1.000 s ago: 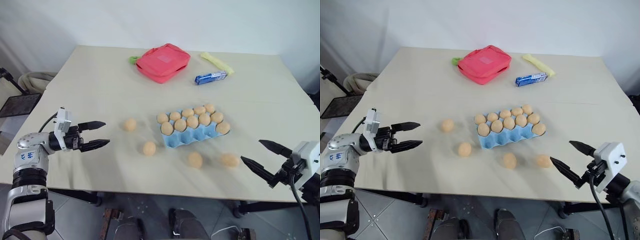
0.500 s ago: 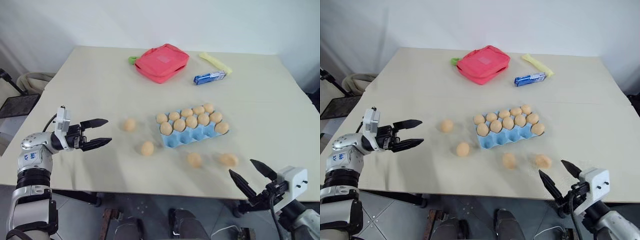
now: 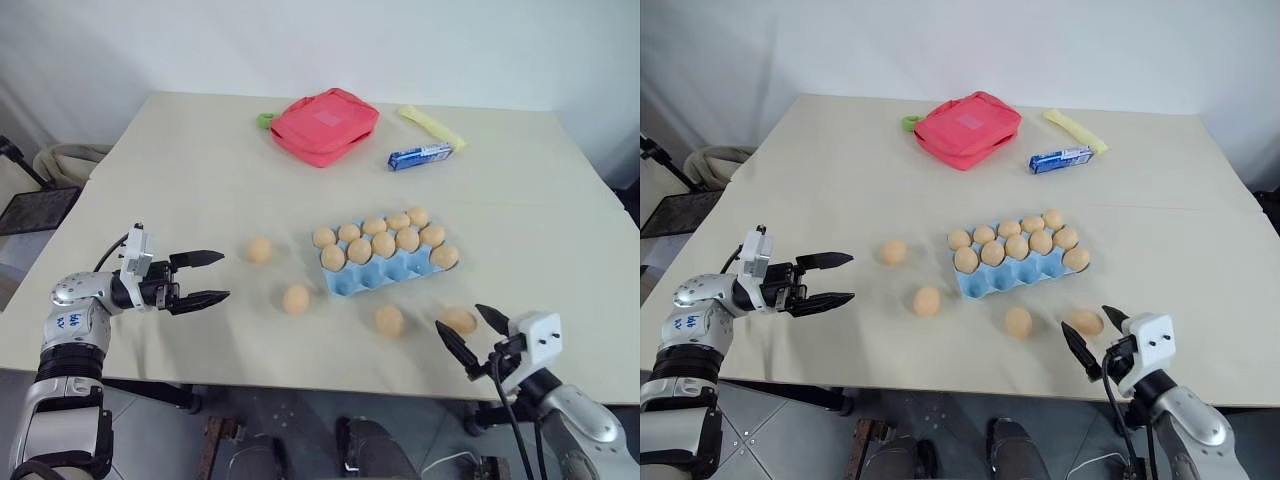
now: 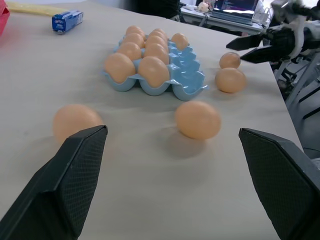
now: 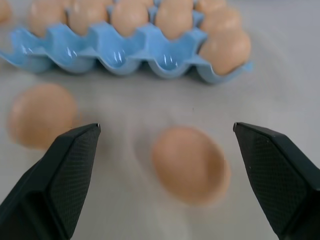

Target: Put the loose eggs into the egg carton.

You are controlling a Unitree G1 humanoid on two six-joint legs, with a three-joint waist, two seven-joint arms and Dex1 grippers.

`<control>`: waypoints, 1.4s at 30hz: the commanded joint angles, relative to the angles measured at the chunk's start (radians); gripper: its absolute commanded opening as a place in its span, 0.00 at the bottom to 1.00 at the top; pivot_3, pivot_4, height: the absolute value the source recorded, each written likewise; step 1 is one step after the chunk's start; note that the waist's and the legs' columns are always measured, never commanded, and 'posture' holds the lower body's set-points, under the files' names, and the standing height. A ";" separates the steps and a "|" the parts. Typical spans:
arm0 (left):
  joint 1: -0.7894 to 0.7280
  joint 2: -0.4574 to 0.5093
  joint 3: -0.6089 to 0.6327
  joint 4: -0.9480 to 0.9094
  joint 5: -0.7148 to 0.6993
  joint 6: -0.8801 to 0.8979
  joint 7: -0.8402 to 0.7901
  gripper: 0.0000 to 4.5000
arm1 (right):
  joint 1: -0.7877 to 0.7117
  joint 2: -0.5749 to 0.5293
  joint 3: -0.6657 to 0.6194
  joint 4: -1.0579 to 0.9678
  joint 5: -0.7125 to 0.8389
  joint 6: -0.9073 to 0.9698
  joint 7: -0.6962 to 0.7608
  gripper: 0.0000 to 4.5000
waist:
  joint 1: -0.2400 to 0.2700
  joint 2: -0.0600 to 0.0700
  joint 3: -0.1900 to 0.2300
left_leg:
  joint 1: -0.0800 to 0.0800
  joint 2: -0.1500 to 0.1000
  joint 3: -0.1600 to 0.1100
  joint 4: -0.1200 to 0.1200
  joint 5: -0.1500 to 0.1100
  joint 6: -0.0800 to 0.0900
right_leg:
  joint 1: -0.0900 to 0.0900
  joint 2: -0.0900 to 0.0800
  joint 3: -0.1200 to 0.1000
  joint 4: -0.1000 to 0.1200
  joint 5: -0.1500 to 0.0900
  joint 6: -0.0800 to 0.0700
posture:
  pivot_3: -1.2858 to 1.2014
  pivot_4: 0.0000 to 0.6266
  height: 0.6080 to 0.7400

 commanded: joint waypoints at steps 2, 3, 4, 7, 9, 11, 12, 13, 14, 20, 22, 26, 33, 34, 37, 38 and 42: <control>0.004 0.008 0.023 -0.022 -0.019 -0.014 -0.103 1.00 | -0.046 -0.014 0.012 0.088 -0.031 -0.026 -0.003 0.99 | 0.000 0.000 0.000 | 0.000 0.000 0.000 0.000 0.000 0.000 | 0.000 0.000 0.000 0.000 0.001 0.002 | 0.52 0.24 1.00; 0.007 0.008 0.026 -0.025 -0.019 -0.015 -0.099 1.00 | -0.057 -0.016 0.014 0.113 -0.037 -0.024 -0.003 0.99 | 0.000 0.000 0.000 | 0.000 0.000 0.000 0.000 0.000 0.000 | 0.000 0.000 0.000 0.000 0.001 0.002 | 0.52 0.24 1.00; 0.010 0.009 0.027 -0.027 -0.019 -0.017 -0.096 1.00 | -0.067 -0.021 0.017 0.135 -0.044 -0.020 0.000 0.99 | 0.000 0.000 0.000 | 0.000 0.000 0.000 -0.001 0.000 0.000 | 0.000 0.000 0.000 0.000 0.001 0.002 | 0.52 0.24 1.00; 0.020 0.009 0.034 -0.036 -0.020 -0.018 -0.089 1.00 | -0.076 -0.031 0.017 0.168 -0.054 -0.030 0.007 0.99 | -0.001 0.000 0.000 | 0.000 0.000 0.000 -0.001 0.000 0.000 | 0.000 0.000 0.000 0.000 0.001 0.002 | 0.52 0.24 1.00; 0.024 0.009 0.037 -0.040 -0.021 -0.019 -0.084 1.00 | -0.075 -0.034 0.012 0.181 -0.051 -0.037 0.009 0.86 | 0.000 0.000 0.000 | 0.000 0.000 0.000 -0.001 0.000 0.000 | 0.000 0.000 0.000 0.000 0.001 0.002 | 0.52 0.24 1.00; 0.028 0.009 0.041 -0.044 -0.022 -0.020 -0.082 1.00 | -0.073 -0.038 0.008 0.186 -0.050 -0.053 0.012 0.69 | -0.001 0.000 0.000 | 0.000 0.000 0.000 -0.001 0.000 0.000 | 0.000 0.000 0.000 0.000 0.001 0.002 | 0.52 0.24 1.00; 0.030 0.008 0.042 -0.046 -0.022 -0.021 -0.081 1.00 | -0.072 -0.041 0.005 0.186 -0.049 -0.061 0.013 0.63 | 0.000 0.000 0.000 | 0.000 0.001 0.000 -0.001 0.000 0.000 | 0.000 0.001 0.000 0.000 0.001 0.002 | 0.52 0.24 1.00; 0.030 0.008 0.043 -0.047 -0.022 -0.021 -0.081 1.00 | -0.072 -0.043 0.003 0.185 -0.048 -0.067 0.014 0.55 | 0.000 0.000 0.000 | 0.000 0.001 0.000 -0.001 0.000 0.000 | 0.000 0.001 0.000 0.000 0.001 0.003 | 0.52 0.24 1.00; 0.030 0.007 0.044 -0.046 -0.022 -0.022 -0.079 1.00 | -0.071 -0.048 -0.003 0.173 -0.042 -0.061 0.014 0.47 | 0.000 0.000 0.000 | 0.000 0.001 0.000 -0.001 0.000 -0.001 | 0.000 0.001 0.000 0.000 0.002 0.003 | 0.52 0.24 1.00; 0.023 -0.001 0.043 -0.042 -0.019 -0.025 -0.071 1.00 | -0.104 -0.079 -0.034 0.016 0.034 0.034 -0.010 0.36 | -0.002 0.000 0.000 | 0.000 0.000 0.000 -0.001 0.000 0.000 | 0.000 0.000 0.000 0.001 0.002 0.003 | 0.52 0.24 1.00; 0.019 -0.008 0.041 -0.040 -0.019 -0.027 -0.069 1.00 | -0.155 -0.093 -0.024 -0.022 0.042 0.074 -0.030 0.36 | -0.005 0.000 0.000 | 0.000 0.001 0.000 -0.001 0.000 -0.001 | 0.000 0.000 0.000 0.001 0.002 0.003 | 0.52 0.24 1.00; 0.001 -0.023 0.036 -0.031 -0.013 -0.029 -0.065 1.00 | -0.301 -0.102 0.033 -0.027 0.037 0.168 -0.065 0.36 | -0.009 0.000 0.000 | 0.001 0.000 0.000 0.000 0.001 -0.001 | 0.000 0.000 0.000 0.001 0.002 0.003 | 0.52 0.24 1.00; -0.013 -0.035 0.036 -0.025 -0.008 -0.035 -0.061 1.00 | -0.523 -0.079 0.162 0.111 -0.027 0.273 -0.107 0.36 | -0.019 0.000 0.000 | 0.000 0.000 -0.001 -0.001 0.001 -0.001 | -0.001 0.001 0.000 0.001 0.002 0.004 | 0.52 0.24 1.00; -0.014 -0.035 0.036 -0.026 -0.008 -0.035 -0.060 1.00 | -0.542 -0.075 0.176 0.134 -0.040 0.268 -0.109 0.36 | -0.019 0.000 0.000 | -0.001 0.001 -0.001 -0.001 0.001 -0.001 | -0.001 0.001 -0.001 0.001 0.002 0.004 | 0.52 0.24 1.00; -0.007 -0.032 0.042 -0.039 -0.011 -0.034 -0.054 1.00 | -0.580 -0.066 0.203 0.186 -0.064 0.254 -0.106 0.36 | -0.020 0.000 0.000 | -0.001 0.001 -0.001 -0.002 0.001 -0.002 | -0.002 0.001 -0.001 0.000 0.002 0.004 | 0.52 0.24 1.00; -0.004 -0.030 0.044 -0.043 -0.012 -0.034 -0.052 1.00 | -0.591 -0.064 0.209 0.203 -0.072 0.250 -0.106 0.36 | -0.020 0.000 0.000 | -0.002 0.001 -0.001 -0.002 0.001 -0.003 | -0.002 0.001 -0.001 0.000 0.002 0.004 | 0.52 0.24 1.00; 0.012 -0.024 0.053 -0.055 -0.014 -0.035 -0.042 1.00 | -0.615 -0.060 0.228 0.258 -0.101 0.236 -0.107 0.36 | -0.021 0.000 0.000 | -0.002 0.001 0.000 -0.002 0.001 -0.003 | -0.002 0.001 -0.001 0.000 0.002 0.004 | 0.52 0.24 1.00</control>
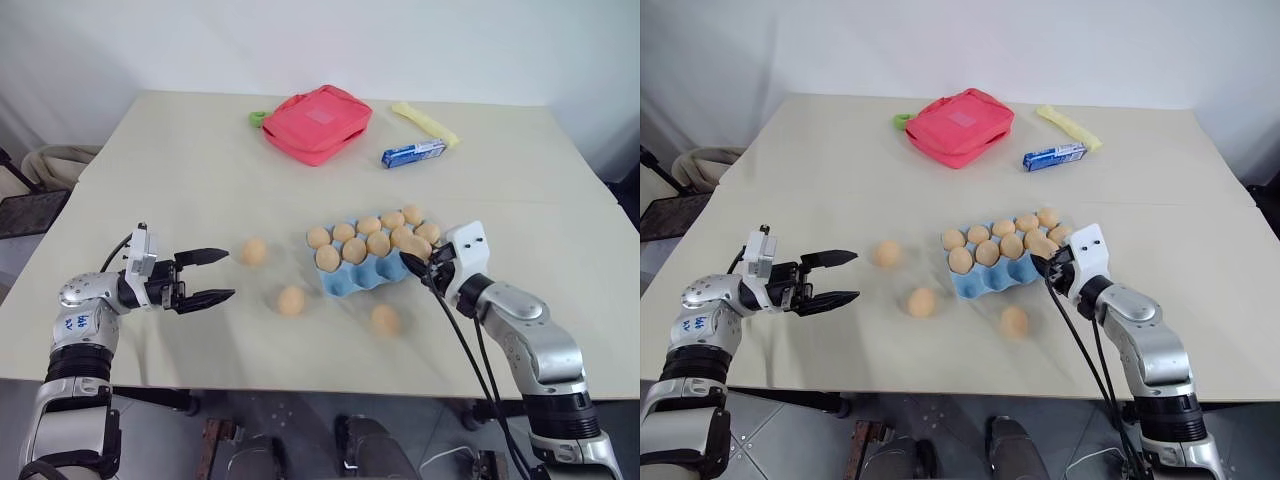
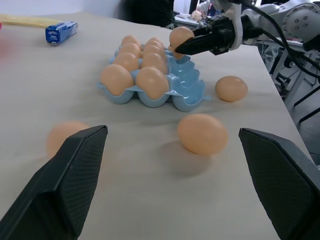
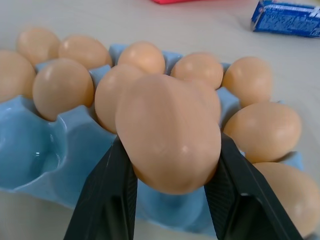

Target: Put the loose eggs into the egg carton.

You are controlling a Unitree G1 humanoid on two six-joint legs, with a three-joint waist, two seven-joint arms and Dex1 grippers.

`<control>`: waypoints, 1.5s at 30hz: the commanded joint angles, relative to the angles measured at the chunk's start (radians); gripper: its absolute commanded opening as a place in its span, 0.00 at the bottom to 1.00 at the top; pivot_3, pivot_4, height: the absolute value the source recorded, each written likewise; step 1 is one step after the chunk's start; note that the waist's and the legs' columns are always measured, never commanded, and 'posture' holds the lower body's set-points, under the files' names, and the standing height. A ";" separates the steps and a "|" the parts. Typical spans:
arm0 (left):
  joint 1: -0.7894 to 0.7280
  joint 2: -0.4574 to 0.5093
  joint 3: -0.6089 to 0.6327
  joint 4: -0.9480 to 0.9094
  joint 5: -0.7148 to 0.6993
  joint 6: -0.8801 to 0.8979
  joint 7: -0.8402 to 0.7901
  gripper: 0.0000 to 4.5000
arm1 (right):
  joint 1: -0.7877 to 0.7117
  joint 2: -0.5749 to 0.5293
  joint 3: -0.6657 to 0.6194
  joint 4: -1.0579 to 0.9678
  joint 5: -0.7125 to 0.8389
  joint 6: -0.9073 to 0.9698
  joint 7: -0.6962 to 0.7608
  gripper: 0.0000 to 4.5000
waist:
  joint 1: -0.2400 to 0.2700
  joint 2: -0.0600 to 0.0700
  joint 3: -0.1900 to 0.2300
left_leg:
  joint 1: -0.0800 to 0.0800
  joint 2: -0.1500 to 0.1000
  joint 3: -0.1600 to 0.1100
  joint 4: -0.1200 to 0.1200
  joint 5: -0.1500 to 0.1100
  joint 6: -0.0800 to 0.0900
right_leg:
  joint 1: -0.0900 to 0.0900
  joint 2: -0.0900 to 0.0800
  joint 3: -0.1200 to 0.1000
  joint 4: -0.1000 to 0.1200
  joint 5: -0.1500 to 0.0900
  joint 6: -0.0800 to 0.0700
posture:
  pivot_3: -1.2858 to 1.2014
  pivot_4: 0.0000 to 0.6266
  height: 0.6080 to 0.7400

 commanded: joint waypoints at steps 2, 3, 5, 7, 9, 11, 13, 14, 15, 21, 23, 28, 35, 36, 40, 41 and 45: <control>0.019 0.015 0.036 -0.051 -0.016 -0.011 -0.040 1.00 | -0.021 0.008 0.003 0.022 -0.027 -0.026 -0.001 0.36 | 0.000 0.000 0.000 | 0.000 0.000 0.000 0.000 0.000 0.000 | 0.000 0.000 0.000 0.000 0.000 0.000 | 0.52 0.24 1.00; 0.023 0.015 0.039 -0.056 -0.016 -0.010 -0.039 1.00 | -0.018 0.007 0.006 0.014 -0.026 -0.022 0.004 0.48 | -0.001 0.000 0.000 | 0.000 0.000 0.000 0.000 0.000 0.000 | 0.000 0.000 0.000 0.000 0.000 0.000 | 0.52 0.24 1.00; 0.030 0.014 0.045 -0.065 -0.016 -0.007 -0.036 1.00 | -0.008 0.001 0.007 -0.011 -0.024 -0.014 0.017 0.59 | -0.002 0.000 0.000 | 0.000 0.000 0.000 0.000 0.000 0.000 | 0.000 0.000 0.000 0.000 0.000 0.000 | 0.52 0.24 1.00; 0.034 0.014 0.048 -0.069 -0.015 -0.005 -0.034 1.00 | 0.004 -0.003 -0.001 -0.044 -0.014 0.002 0.024 0.74 | -0.003 0.000 0.000 | 0.001 0.001 0.000 0.000 0.000 0.000 | 0.000 0.000 0.000 0.001 0.000 0.000 | 0.52 0.24 1.00; 0.035 0.014 0.050 -0.070 -0.015 -0.004 -0.033 1.00 | 0.013 -0.007 -0.009 -0.071 -0.008 0.015 0.028 0.91 | -0.001 0.000 0.000 | 0.001 0.001 0.000 0.000 0.000 0.000 | 0.000 0.001 0.000 0.001 0.000 0.000 | 0.52 0.24 1.00; 0.035 0.014 0.052 -0.070 -0.015 -0.004 -0.033 1.00 | 0.023 -0.013 -0.017 -0.101 -0.002 0.030 0.032 1.00 | -0.001 0.000 0.000 | 0.001 0.001 0.000 0.000 0.000 0.000 | 0.000 0.001 0.000 0.001 0.000 0.000 | 0.52 0.24 1.00; 0.029 0.012 0.051 -0.064 -0.013 -0.005 -0.034 1.00 | 0.028 -0.018 -0.025 -0.131 0.008 0.044 0.034 1.00 | -0.001 0.000 0.000 | 0.001 0.001 0.000 0.000 0.000 0.000 | 0.000 0.000 0.000 0.001 0.000 0.000 | 0.52 0.24 1.00; 0.025 0.010 0.049 -0.060 -0.011 -0.006 -0.035 1.00 | 0.029 -0.020 -0.028 -0.146 0.013 0.049 0.036 1.00 | -0.002 0.000 0.000 | 0.001 0.001 0.000 0.000 0.000 0.000 | 0.000 0.000 0.000 0.001 0.000 0.000 | 0.52 0.24 1.00; 0.020 0.009 0.047 -0.056 -0.009 -0.007 -0.035 1.00 | 0.031 -0.023 -0.032 -0.161 0.019 0.057 0.037 1.00 | -0.001 0.000 0.000 | 0.001 0.001 0.000 0.000 0.000 0.000 | 0.000 0.000 0.000 0.001 0.000 0.000 | 0.52 0.24 1.00; -0.010 -0.002 0.037 -0.028 -0.001 -0.013 -0.041 1.00 | 0.101 -0.044 -0.112 -0.353 0.137 0.067 0.089 1.00 | 0.004 0.000 0.000 | 0.000 0.001 -0.001 -0.001 0.000 0.000 | 0.000 0.000 0.000 0.001 0.000 0.000 | 0.52 0.24 1.00; -0.017 -0.004 0.036 -0.021 0.000 -0.014 -0.044 1.00 | 0.146 -0.055 -0.151 -0.418 0.190 0.057 0.120 1.00 | 0.005 0.000 0.000 | 0.000 0.001 -0.001 -0.002 0.000 0.000 | 0.000 0.001 -0.001 -0.001 0.000 0.000 | 0.52 0.24 1.00; -0.032 -0.005 0.035 0.002 0.005 -0.018 -0.052 1.00 | 0.336 -0.120 -0.278 -0.518 0.305 0.031 0.232 1.00 | 0.014 0.000 0.000 | 0.000 0.000 -0.001 -0.001 -0.001 0.001 | 0.001 0.000 -0.001 -0.002 0.000 0.001 | 0.52 0.24 1.00; -0.049 -0.003 0.046 0.031 -0.008 -0.019 -0.078 1.00 | 0.675 -0.149 -0.375 -0.549 0.330 -0.100 0.419 1.00 | 0.026 0.000 0.000 | 0.001 0.000 -0.001 -0.001 -0.002 0.002 | 0.002 0.001 -0.001 -0.001 0.000 0.001 | 0.52 0.24 1.00; -0.048 -0.002 0.054 0.031 -0.018 -0.014 -0.086 1.00 | 0.709 -0.149 -0.382 -0.548 0.326 -0.113 0.430 1.00 | 0.025 0.000 0.000 | 0.002 0.000 -0.001 0.000 -0.001 0.002 | 0.002 0.001 -0.001 -0.001 0.000 0.001 | 0.52 0.24 1.00; -0.039 0.015 0.060 0.035 -0.023 -0.004 -0.102 1.00 | 0.826 -0.139 -0.417 -0.512 0.299 -0.189 0.475 1.00 | 0.025 -0.001 0.000 | 0.002 0.000 -0.001 0.000 -0.001 0.003 | 0.002 0.001 -0.001 -0.001 0.000 0.002 | 0.52 0.24 1.00; -0.037 0.018 0.061 0.035 -0.028 -0.001 -0.108 1.00 | 0.840 -0.134 -0.421 -0.502 0.293 -0.209 0.481 1.00 | 0.024 -0.001 0.000 | 0.002 0.000 -0.001 0.000 -0.001 0.003 | 0.002 0.001 -0.001 -0.001 0.000 0.002 | 0.52 0.24 1.00; -0.036 0.022 0.063 0.037 -0.029 -0.001 -0.109 1.00 | 0.865 -0.121 -0.414 -0.481 0.282 -0.260 0.485 1.00 | 0.025 -0.001 0.000 | 0.002 0.000 -0.001 0.000 -0.001 0.003 | 0.002 0.000 0.000 -0.001 0.000 0.002 | 0.52 0.24 1.00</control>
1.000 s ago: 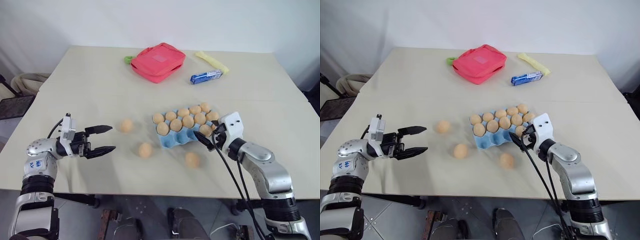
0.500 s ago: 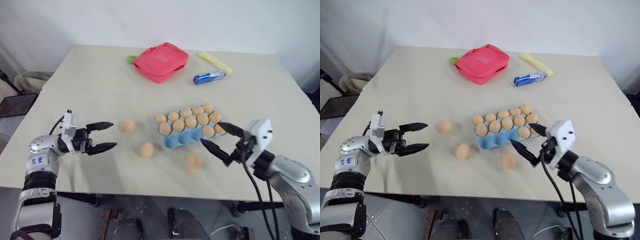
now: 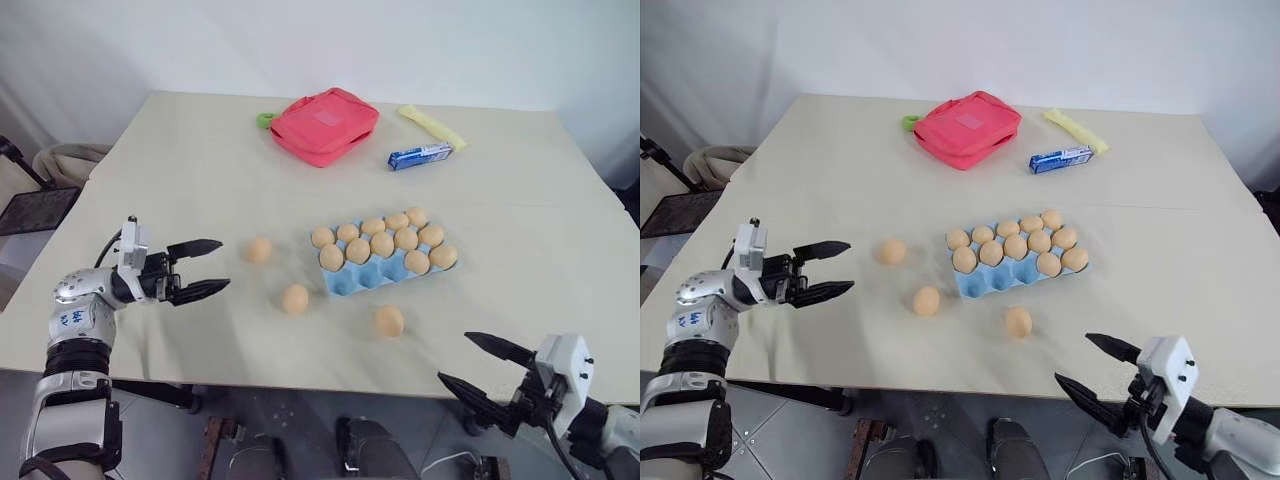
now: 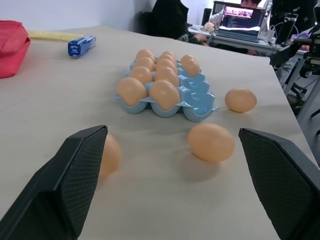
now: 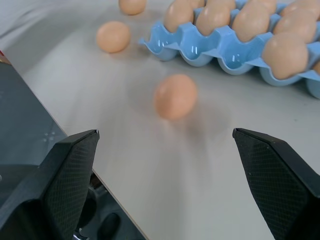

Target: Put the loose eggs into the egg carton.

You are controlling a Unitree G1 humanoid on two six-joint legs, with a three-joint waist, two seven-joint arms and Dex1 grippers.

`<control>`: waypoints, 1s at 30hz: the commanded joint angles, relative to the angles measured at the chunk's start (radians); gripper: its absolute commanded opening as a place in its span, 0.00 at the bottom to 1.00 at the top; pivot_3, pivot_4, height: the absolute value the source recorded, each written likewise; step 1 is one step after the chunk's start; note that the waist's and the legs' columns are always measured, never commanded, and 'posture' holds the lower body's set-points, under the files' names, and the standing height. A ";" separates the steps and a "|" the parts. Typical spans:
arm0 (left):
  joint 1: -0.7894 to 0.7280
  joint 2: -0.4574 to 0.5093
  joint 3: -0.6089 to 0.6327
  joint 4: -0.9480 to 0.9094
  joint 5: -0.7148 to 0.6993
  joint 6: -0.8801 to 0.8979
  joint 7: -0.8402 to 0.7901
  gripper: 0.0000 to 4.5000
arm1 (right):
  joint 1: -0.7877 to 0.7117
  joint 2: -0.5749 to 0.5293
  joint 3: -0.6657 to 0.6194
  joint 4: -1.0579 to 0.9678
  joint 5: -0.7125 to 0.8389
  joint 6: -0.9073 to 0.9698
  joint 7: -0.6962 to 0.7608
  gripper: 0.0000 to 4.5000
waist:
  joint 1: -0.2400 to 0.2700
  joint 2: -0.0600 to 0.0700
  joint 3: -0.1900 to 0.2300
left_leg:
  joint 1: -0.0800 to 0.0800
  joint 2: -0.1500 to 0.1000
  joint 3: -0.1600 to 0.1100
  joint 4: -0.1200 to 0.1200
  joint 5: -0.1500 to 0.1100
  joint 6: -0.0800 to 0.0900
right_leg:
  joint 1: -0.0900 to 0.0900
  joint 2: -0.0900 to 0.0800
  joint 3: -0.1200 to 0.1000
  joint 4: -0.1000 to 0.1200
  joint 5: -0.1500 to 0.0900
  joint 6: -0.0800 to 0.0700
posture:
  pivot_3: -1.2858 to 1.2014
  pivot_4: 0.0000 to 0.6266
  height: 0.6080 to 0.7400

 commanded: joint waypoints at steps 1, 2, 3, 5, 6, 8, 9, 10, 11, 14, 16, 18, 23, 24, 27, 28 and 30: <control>-0.001 0.016 0.023 -0.011 -0.026 -0.003 -0.106 1.00 | 0.006 0.016 -0.007 0.004 -0.005 -0.065 0.003 1.00 | 0.001 0.000 0.000 | 0.000 0.000 0.000 0.000 0.000 0.000 | 0.000 0.000 0.000 0.000 0.000 0.000 | 0.52 0.24 1.00; -0.003 0.016 0.022 -0.011 -0.025 -0.003 -0.104 1.00 | -0.009 0.021 0.010 0.002 -0.014 -0.070 -0.012 1.00 | 0.002 0.000 0.000 | 0.000 0.000 0.000 0.000 0.000 0.000 | 0.000 0.000 0.000 0.000 0.000 0.000 | 0.52 0.24 1.00; -0.005 0.016 0.022 -0.011 -0.025 -0.003 -0.103 1.00 | -0.028 0.026 0.028 -0.001 -0.019 -0.070 -0.028 1.00 | 0.001 0.000 0.000 | 0.000 0.000 0.000 0.000 0.000 0.000 | 0.000 0.000 0.000 0.000 0.000 0.000 | 0.52 0.24 1.00; -0.012 0.014 0.019 -0.009 -0.022 -0.003 -0.100 1.00 | -0.089 0.039 0.085 0.002 -0.036 -0.049 -0.081 1.00 | -0.002 0.000 0.000 | 0.000 0.000 0.000 -0.001 0.000 0.000 | 0.000 0.000 0.000 0.000 0.000 0.000 | 0.52 0.24 1.00; -0.015 0.013 0.018 -0.009 -0.022 -0.002 -0.098 1.00 | -0.119 0.045 0.116 0.009 -0.047 -0.033 -0.109 1.00 | -0.005 0.000 0.000 | 0.000 0.000 0.000 -0.001 0.000 0.000 | 0.000 0.000 0.000 0.000 0.000 0.000 | 0.52 0.24 1.00; -0.018 0.009 0.014 -0.012 -0.020 -0.002 -0.093 1.00 | -0.177 0.060 0.181 0.033 -0.074 -0.014 -0.148 1.00 | -0.006 0.000 0.000 | 0.000 0.000 0.000 0.000 0.000 -0.001 | 0.000 0.000 0.000 0.000 -0.001 -0.002 | 0.52 0.24 1.00; -0.020 0.007 0.013 -0.014 -0.019 -0.001 -0.091 1.00 | -0.208 0.064 0.212 0.049 -0.092 0.005 -0.173 1.00 | -0.005 0.000 0.000 | 0.000 0.000 0.000 0.000 0.000 -0.001 | 0.000 0.000 0.000 0.000 -0.001 -0.003 | 0.52 0.24 1.00; -0.021 0.006 0.011 -0.016 -0.019 0.000 -0.091 1.00 | -0.241 0.068 0.242 0.066 -0.110 0.015 -0.194 1.00 | -0.004 0.000 0.000 | 0.000 0.000 0.000 0.000 0.000 -0.001 | 0.000 0.000 0.000 0.000 -0.001 -0.003 | 0.52 0.24 1.00; -0.022 0.005 0.010 -0.017 -0.018 0.001 -0.090 1.00 | -0.271 0.074 0.269 0.083 -0.125 0.016 -0.208 1.00 | -0.003 0.000 0.000 | 0.000 0.000 -0.001 -0.001 0.000 -0.001 | 0.000 0.000 0.000 0.000 -0.002 -0.004 | 0.52 0.24 1.00; -0.023 0.004 0.008 -0.021 -0.017 0.004 -0.087 1.00 | -0.337 0.097 0.330 0.129 -0.152 0.027 -0.242 1.00 | 0.000 0.000 0.000 | -0.001 0.000 -0.001 -0.001 0.000 -0.001 | -0.001 0.000 0.000 0.000 -0.002 -0.004 | 0.52 0.24 1.00; -0.025 0.004 0.008 -0.024 -0.017 0.003 -0.084 1.00 | -0.374 0.105 0.377 0.158 -0.181 0.034 -0.258 1.00 | 0.000 0.000 0.000 | -0.001 0.000 -0.001 -0.001 0.000 -0.001 | -0.001 0.000 0.000 0.000 -0.001 -0.003 | 0.52 0.24 1.00; -0.023 0.006 0.010 -0.030 -0.018 0.005 -0.081 1.00 | -0.405 0.112 0.412 0.176 -0.200 0.056 -0.279 1.00 | 0.000 0.000 0.000 | -0.001 0.000 -0.001 -0.001 0.000 -0.001 | -0.001 0.000 0.000 0.000 -0.001 -0.003 | 0.52 0.24 1.00; -0.011 0.011 0.016 -0.042 -0.021 0.005 -0.074 1.00 | -0.454 0.119 0.463 0.214 -0.227 0.087 -0.301 1.00 | -0.001 0.000 0.000 | -0.001 0.000 -0.001 -0.001 0.000 -0.002 | -0.001 0.000 0.000 0.000 -0.001 -0.003 | 0.52 0.24 1.00; -0.008 0.011 0.017 -0.044 -0.021 0.005 -0.073 1.00 | -0.463 0.120 0.470 0.225 -0.235 0.092 -0.308 1.00 | -0.001 0.000 0.000 | -0.001 0.000 -0.001 -0.001 0.000 -0.001 | -0.001 0.000 0.000 0.000 -0.001 -0.003 | 0.52 0.24 1.00; -0.001 0.009 0.020 -0.050 -0.022 0.001 -0.065 1.00 | -0.483 0.110 0.490 0.241 -0.258 0.121 -0.324 0.96 | -0.001 0.000 0.000 | -0.001 0.000 -0.001 0.000 0.000 -0.001 | -0.001 0.000 0.000 0.000 -0.001 -0.003 | 0.52 0.24 1.00; 0.000 0.008 0.021 -0.051 -0.022 0.000 -0.063 1.00 | -0.484 0.108 0.490 0.239 -0.259 0.128 -0.327 0.91 | -0.001 0.000 0.000 | -0.001 0.000 0.000 0.000 0.000 -0.001 | -0.001 0.000 0.000 0.001 -0.001 -0.003 | 0.52 0.24 1.00; 0.002 0.008 0.023 -0.053 -0.023 -0.001 -0.061 1.00 | -0.486 0.101 0.481 0.223 -0.257 0.139 -0.329 0.79 | 0.000 0.000 0.000 | -0.001 0.000 -0.001 0.000 0.000 -0.002 | -0.001 0.000 0.000 0.000 -0.001 -0.003 | 0.52 0.24 1.00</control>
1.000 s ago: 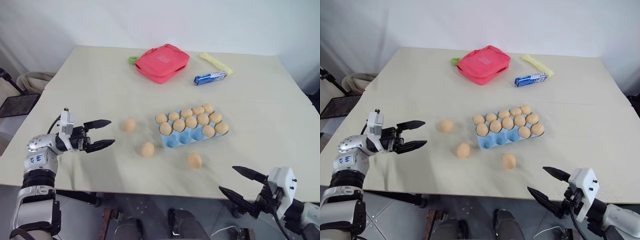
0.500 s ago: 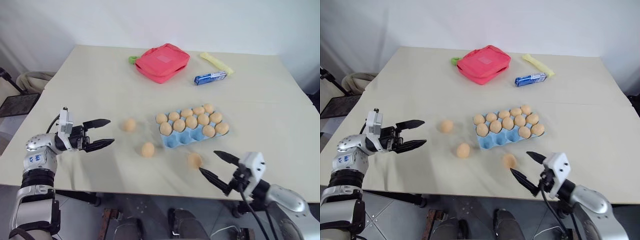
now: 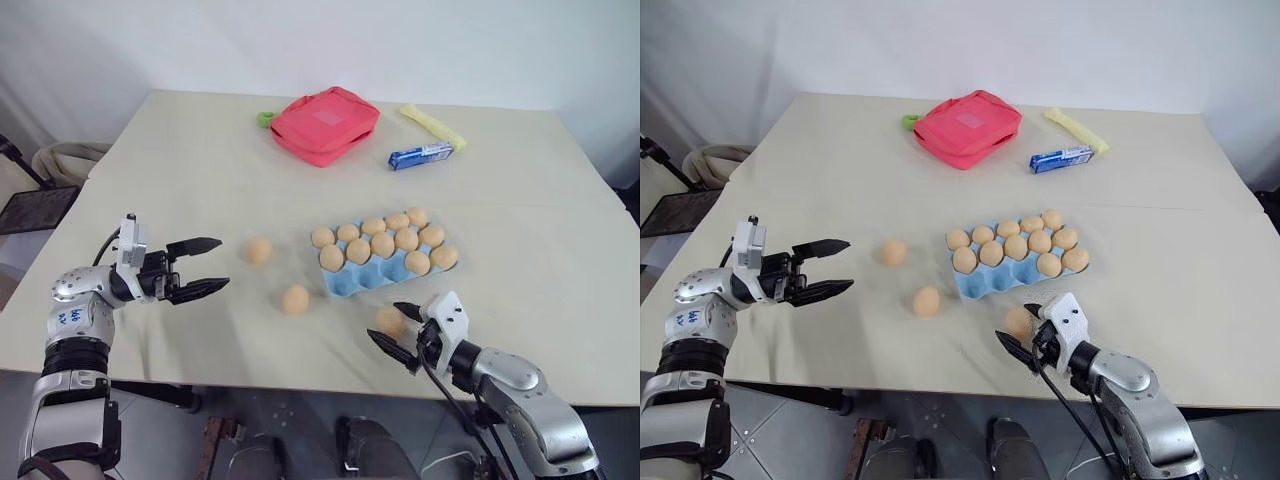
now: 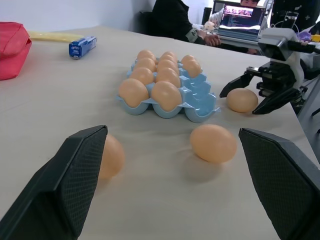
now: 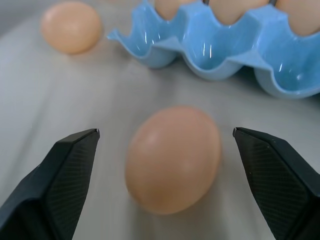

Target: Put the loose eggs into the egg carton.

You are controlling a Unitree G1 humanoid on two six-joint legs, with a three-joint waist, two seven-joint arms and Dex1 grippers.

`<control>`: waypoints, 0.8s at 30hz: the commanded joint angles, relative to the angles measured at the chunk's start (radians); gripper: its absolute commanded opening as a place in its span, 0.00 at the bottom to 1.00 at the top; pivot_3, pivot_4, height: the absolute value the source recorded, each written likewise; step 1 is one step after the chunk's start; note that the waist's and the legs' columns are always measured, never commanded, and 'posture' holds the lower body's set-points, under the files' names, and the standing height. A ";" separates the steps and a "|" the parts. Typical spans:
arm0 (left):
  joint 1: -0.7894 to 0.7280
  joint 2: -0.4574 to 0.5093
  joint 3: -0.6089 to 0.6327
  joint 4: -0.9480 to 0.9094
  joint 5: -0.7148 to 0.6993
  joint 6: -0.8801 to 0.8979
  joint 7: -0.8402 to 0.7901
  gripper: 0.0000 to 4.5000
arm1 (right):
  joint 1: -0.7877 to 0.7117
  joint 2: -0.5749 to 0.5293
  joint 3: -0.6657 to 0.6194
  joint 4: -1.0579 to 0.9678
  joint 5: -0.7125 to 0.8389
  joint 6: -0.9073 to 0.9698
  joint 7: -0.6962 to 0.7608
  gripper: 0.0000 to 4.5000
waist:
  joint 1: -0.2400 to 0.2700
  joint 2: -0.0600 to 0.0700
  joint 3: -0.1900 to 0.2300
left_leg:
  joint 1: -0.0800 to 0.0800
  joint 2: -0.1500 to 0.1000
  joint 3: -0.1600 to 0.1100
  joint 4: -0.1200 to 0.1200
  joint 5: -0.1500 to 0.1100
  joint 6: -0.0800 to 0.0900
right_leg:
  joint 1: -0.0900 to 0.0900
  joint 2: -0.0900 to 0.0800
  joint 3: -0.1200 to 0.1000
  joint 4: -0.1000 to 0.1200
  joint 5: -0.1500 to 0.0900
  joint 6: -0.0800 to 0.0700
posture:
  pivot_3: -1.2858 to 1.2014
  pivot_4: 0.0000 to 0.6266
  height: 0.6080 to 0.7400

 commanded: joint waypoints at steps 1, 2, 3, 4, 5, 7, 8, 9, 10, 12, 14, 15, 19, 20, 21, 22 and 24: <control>0.006 0.010 0.026 -0.039 -0.023 -0.006 -0.061 1.00 | -0.004 -0.017 -0.020 -0.044 0.002 0.013 -0.009 0.72 | 0.000 0.000 0.000 | 0.000 0.000 0.000 0.000 0.000 0.000 | 0.000 0.000 0.000 0.000 0.000 0.000 | 0.52 0.24 1.00; 0.007 0.010 0.027 -0.040 -0.023 -0.007 -0.059 1.00 | -0.004 -0.022 -0.028 -0.056 0.005 0.015 -0.008 0.63 | 0.000 0.000 0.000 | 0.000 0.000 0.000 0.000 0.000 0.000 | 0.000 0.000 0.000 0.000 0.000 0.000 | 0.52 0.24 1.00; 0.009 0.010 0.028 -0.041 -0.022 -0.009 -0.058 1.00 | -0.008 -0.027 -0.041 -0.074 0.012 0.024 -0.011 0.55 | 0.000 0.000 0.000 | 0.000 0.000 0.000 0.000 0.000 0.000 | 0.000 0.000 0.000 0.000 0.000 0.000 | 0.52 0.24 1.00; 0.011 0.009 0.028 -0.041 -0.022 -0.009 -0.056 1.00 | -0.011 -0.030 -0.050 -0.086 0.018 0.030 -0.012 0.47 | 0.000 0.000 0.000 | 0.000 0.000 0.000 0.000 0.000 0.000 | 0.000 0.000 0.000 0.000 0.000 0.000 | 0.52 0.24 1.00; 0.012 0.009 0.029 -0.042 -0.023 -0.010 -0.055 1.00 | -0.017 -0.032 -0.062 -0.101 0.027 0.040 -0.015 0.42 | 0.000 0.000 0.000 | 0.000 0.000 0.000 0.000 0.000 0.000 | 0.000 0.000 0.000 0.000 0.000 0.000 | 0.52 0.24 1.00; 0.014 0.007 0.030 -0.043 -0.022 -0.011 -0.054 1.00 | -0.041 -0.029 -0.090 -0.131 0.049 0.055 -0.027 0.40 | -0.001 0.000 0.000 | 0.000 0.000 0.000 0.000 0.000 0.000 | 0.000 0.000 0.000 0.000 0.000 0.001 | 0.52 0.24 1.00; 0.014 0.004 0.030 -0.042 -0.022 -0.013 -0.054 1.00 | -0.071 -0.024 -0.110 -0.149 0.070 0.073 -0.039 0.40 | -0.002 0.000 0.000 | 0.000 0.000 0.000 0.000 0.000 0.000 | 0.000 0.000 0.000 0.000 0.000 0.001 | 0.52 0.24 1.00; 0.015 0.003 0.030 -0.041 -0.021 -0.013 -0.054 1.00 | -0.091 -0.021 -0.124 -0.161 0.085 0.088 -0.048 0.40 | -0.004 0.000 0.000 | 0.000 0.000 0.000 0.000 0.000 0.000 | 0.000 0.000 0.000 0.001 0.000 0.001 | 0.52 0.24 1.00; 0.014 0.000 0.029 -0.039 -0.019 -0.015 -0.054 1.00 | -0.124 -0.019 -0.134 -0.165 0.092 0.097 -0.060 0.40 | -0.004 0.000 0.000 | 0.000 0.000 0.000 0.000 0.000 0.000 | 0.000 0.000 0.000 0.001 0.000 0.001 | 0.52 0.24 1.00; 0.010 -0.007 0.027 -0.034 -0.016 -0.018 -0.053 1.00 | -0.185 -0.017 -0.136 -0.148 0.088 0.118 -0.084 0.40 | -0.003 0.000 0.000 | 0.001 0.000 0.000 0.001 0.001 0.000 | 0.000 0.000 0.000 0.001 0.001 0.001 | 0.52 0.24 1.00; 0.004 -0.015 0.025 -0.029 -0.014 -0.022 -0.052 1.00 | -0.252 -0.010 -0.123 -0.106 0.073 0.141 -0.109 0.40 | -0.003 0.000 0.000 | 0.001 0.000 0.000 0.001 0.001 0.000 | 0.000 0.000 0.000 0.001 0.000 0.001 | 0.52 0.24 1.00; 0.001 -0.020 0.023 -0.026 -0.012 -0.024 -0.051 1.00 | -0.287 -0.003 -0.108 -0.076 0.063 0.151 -0.120 0.40 | -0.003 0.000 0.000 | 0.001 0.000 0.000 0.001 0.001 0.000 | 0.000 0.000 0.000 0.001 0.000 0.001 | 0.52 0.24 1.00; -0.008 -0.032 0.023 -0.019 -0.007 -0.031 -0.048 1.00 | -0.345 0.010 -0.060 0.014 0.017 0.148 -0.135 0.40 | -0.003 0.000 0.000 | 0.000 0.000 0.000 0.000 0.001 -0.001 | -0.001 0.000 0.000 0.000 0.000 0.000 | 0.52 0.24 1.00; -0.008 -0.034 0.024 -0.020 -0.007 -0.033 -0.047 1.00 | -0.350 0.011 -0.046 0.036 0.001 0.141 -0.135 0.40 | -0.003 0.000 0.000 | -0.001 0.000 0.000 -0.001 0.000 -0.001 | -0.001 0.000 0.000 0.000 0.000 0.000 | 0.52 0.24 1.00; -0.008 -0.034 0.025 -0.020 -0.007 -0.034 -0.047 1.00 | -0.353 0.010 -0.037 0.049 -0.009 0.137 -0.134 0.40 | -0.003 0.000 0.000 | -0.001 0.000 0.000 -0.001 0.001 -0.001 | -0.001 0.000 0.000 0.000 0.000 0.000 | 0.52 0.24 1.00; -0.007 -0.034 0.026 -0.021 -0.008 -0.035 -0.046 1.00 | -0.353 0.009 -0.030 0.059 -0.017 0.133 -0.132 0.40 | -0.003 0.000 0.000 | -0.001 0.000 0.000 -0.001 0.001 -0.002 | -0.001 0.000 0.000 -0.001 0.000 0.000 | 0.52 0.24 1.00; -0.006 -0.034 0.027 -0.021 -0.008 -0.037 -0.044 1.00 | -0.354 0.008 -0.022 0.072 -0.026 0.126 -0.127 0.40 | -0.003 0.000 0.000 | -0.002 0.000 0.000 -0.001 0.001 -0.002 | -0.002 0.000 0.000 -0.001 0.000 0.000 | 0.52 0.24 1.00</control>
